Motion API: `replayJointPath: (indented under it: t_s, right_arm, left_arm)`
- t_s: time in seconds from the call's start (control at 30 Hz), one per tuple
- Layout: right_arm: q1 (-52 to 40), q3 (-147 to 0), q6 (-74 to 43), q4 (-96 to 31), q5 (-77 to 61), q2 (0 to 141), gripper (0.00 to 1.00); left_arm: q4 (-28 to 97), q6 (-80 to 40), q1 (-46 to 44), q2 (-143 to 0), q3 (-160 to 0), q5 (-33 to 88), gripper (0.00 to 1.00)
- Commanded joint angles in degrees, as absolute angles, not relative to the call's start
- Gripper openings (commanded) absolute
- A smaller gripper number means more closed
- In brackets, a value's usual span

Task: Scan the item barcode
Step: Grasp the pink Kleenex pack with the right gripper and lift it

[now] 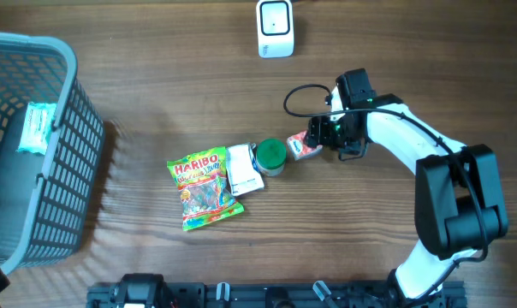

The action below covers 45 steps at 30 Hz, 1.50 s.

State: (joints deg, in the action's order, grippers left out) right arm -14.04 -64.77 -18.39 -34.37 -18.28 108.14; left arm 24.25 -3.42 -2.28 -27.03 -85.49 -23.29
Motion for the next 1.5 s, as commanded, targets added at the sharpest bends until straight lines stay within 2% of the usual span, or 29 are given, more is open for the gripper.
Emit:
replayJointPath:
  t_s: [0.0,0.03,0.1,0.17,0.4,0.67,0.8,0.87,1.1,1.47]
  right_arm:
    - [-14.09,-62.52,-16.45,-34.09,-22.7,110.26,0.74]
    - [-14.09,-62.24,-16.47,-33.85,-22.06,110.28,0.65]
    - [-14.09,-61.19,-16.58,-32.71,-22.11,110.28,0.27]
    - [-14.09,-58.59,-16.6,-29.78,-22.37,110.28,0.05]
    - [-13.08,-61.73,-14.98,-29.17,-31.9,104.6,0.04]
    - [-13.17,-62.04,-14.57,-28.38,-32.23,75.07,0.04]
    - [-15.79,-61.91,-4.78,-28.64,-33.54,63.07,0.04]
    - [-17.96,-61.91,-4.08,-28.6,-33.58,59.59,0.04]
    - [-27.4,-61.91,-4.03,-25.26,-33.5,52.42,0.04]
    - [-40.6,-56.86,-1.54,-17.12,-33.52,49.65,0.04]
  left_arm:
    - [24.27,-3.92,-1.96,-27.03,-85.34,-23.88,1.0]
    - [24.27,-3.92,-1.96,-27.03,-85.34,-23.88,1.0]
    - [24.25,-3.92,-1.96,-27.03,-85.34,-23.86,1.0]
    - [24.27,-3.92,-1.96,-27.03,-85.34,-23.88,1.0]
    - [24.25,-3.92,-1.96,-27.03,-85.34,-23.88,1.0]
    - [22.9,-3.92,-1.96,-24.49,-84.75,-20.67,1.0]
    - [20.73,-3.9,-1.96,-15.29,-78.46,-10.96,1.0]
    - [18.17,-3.9,-1.96,-9.91,-73.91,-9.61,1.0]
    - [10.57,-3.9,-1.96,-0.32,-61.34,-9.65,1.0]
    - [9.02,-3.92,-1.96,-0.3,-57.8,-7.97,1.0]
